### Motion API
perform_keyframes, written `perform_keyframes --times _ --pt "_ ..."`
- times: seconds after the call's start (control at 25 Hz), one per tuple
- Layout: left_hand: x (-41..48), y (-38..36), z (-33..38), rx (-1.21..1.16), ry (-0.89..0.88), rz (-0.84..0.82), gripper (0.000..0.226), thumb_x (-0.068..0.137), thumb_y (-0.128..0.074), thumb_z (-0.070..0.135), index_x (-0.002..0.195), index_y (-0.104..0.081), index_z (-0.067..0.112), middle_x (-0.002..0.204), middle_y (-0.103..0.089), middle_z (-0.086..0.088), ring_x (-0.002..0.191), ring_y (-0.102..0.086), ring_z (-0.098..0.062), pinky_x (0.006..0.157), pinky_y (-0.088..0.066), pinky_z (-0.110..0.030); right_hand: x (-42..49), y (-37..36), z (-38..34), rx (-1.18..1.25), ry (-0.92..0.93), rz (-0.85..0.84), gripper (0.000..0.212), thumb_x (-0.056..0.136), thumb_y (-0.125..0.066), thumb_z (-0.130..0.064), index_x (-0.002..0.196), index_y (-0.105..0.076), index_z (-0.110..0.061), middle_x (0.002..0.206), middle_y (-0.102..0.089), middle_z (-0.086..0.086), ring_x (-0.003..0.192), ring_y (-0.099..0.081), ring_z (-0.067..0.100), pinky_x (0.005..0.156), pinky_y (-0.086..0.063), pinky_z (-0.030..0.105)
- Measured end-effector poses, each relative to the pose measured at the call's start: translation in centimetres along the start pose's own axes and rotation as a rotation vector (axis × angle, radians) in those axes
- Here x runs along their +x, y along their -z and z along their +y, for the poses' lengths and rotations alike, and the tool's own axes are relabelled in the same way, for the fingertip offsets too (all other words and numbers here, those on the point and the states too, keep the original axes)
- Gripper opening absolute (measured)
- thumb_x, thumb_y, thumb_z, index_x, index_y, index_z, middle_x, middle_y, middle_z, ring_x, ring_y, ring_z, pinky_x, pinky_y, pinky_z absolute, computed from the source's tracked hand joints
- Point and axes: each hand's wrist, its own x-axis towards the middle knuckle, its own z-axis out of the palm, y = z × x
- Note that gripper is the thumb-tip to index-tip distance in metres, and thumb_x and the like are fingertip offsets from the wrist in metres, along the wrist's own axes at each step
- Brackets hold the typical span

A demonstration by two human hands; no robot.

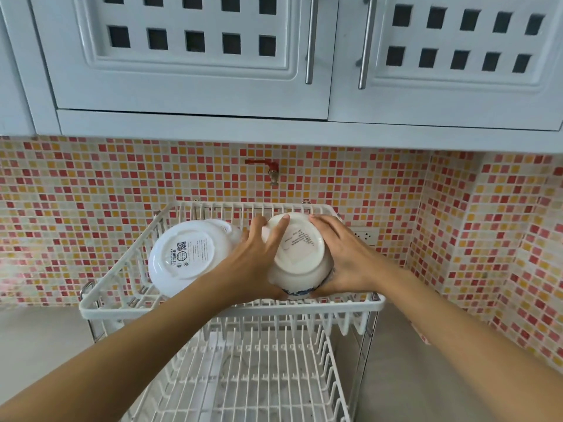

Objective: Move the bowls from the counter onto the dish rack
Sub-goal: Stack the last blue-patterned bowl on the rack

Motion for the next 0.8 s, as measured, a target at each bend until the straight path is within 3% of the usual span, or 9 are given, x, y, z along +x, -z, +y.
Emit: perform_keyframes --times 0.2,0.32,0.44,0.52,0.68,0.8 --pt "-0.2 -0.3 -0.2 -0.022 0.033 -0.075 0.128 0.068 -0.076 0.046 0.146 0.023 0.024 0.156 0.018 -0.016 0.145 0.000 -0.040 0.116 -0.016 -0.047 0.0 0.1 -0.1 0.007 -0.008 -0.014 0.135 0.053 -0.080 -0.061 0.150 0.005 -0.021 0.156 0.001 -0.005 0.145 -0.006 0.016 0.116 -0.021 0.036" --pt "-0.4 0.9 -0.7 -0.138 0.034 -0.149 0.129 0.066 -0.075 0.054 0.144 0.026 0.033 0.155 0.031 -0.006 0.146 0.016 -0.030 0.119 -0.008 -0.052 -0.2 0.1 -0.1 0.024 -0.033 -0.037 0.136 0.052 -0.078 -0.064 0.149 0.011 -0.028 0.154 0.009 -0.016 0.145 -0.003 0.013 0.115 -0.024 0.039" --pt "-1.5 5.2 -2.5 -0.117 0.104 -0.082 0.111 0.071 -0.071 0.053 0.149 0.005 0.033 0.158 0.020 0.004 0.148 0.006 -0.022 0.118 -0.009 -0.044 -0.1 0.4 -0.1 0.031 -0.065 -0.048 0.139 0.047 -0.073 -0.074 0.147 0.015 -0.034 0.154 0.018 -0.020 0.146 0.005 0.011 0.116 -0.017 0.042" --pt "-2.9 7.8 -4.8 -0.002 0.172 -0.103 0.105 0.070 -0.071 0.054 0.148 -0.003 0.036 0.160 0.013 0.004 0.148 0.001 -0.026 0.117 -0.010 -0.050 0.1 0.4 -0.3 0.030 -0.067 -0.057 0.140 0.046 -0.069 -0.078 0.147 0.016 -0.033 0.155 0.021 -0.019 0.145 0.012 0.008 0.118 -0.009 0.041" --pt "-6.0 7.3 -8.7 0.059 0.310 -0.287 0.124 0.058 -0.077 0.060 0.139 0.017 0.054 0.156 0.028 0.002 0.145 0.018 -0.035 0.113 -0.006 -0.066 0.6 0.0 -1.6 0.034 -0.026 -0.057 0.140 0.047 -0.066 -0.080 0.147 0.019 -0.030 0.156 0.021 -0.015 0.145 0.015 0.006 0.119 -0.001 0.036" --pt "-6.5 5.1 -9.3 0.085 0.275 -0.230 0.125 0.057 -0.076 0.061 0.140 0.016 0.051 0.157 0.024 -0.002 0.145 0.014 -0.038 0.114 -0.011 -0.064 0.8 -0.3 -1.9 0.027 -0.041 -0.030 0.137 0.051 -0.068 -0.076 0.147 0.018 -0.029 0.156 0.021 -0.015 0.144 0.014 0.006 0.119 0.000 0.035"
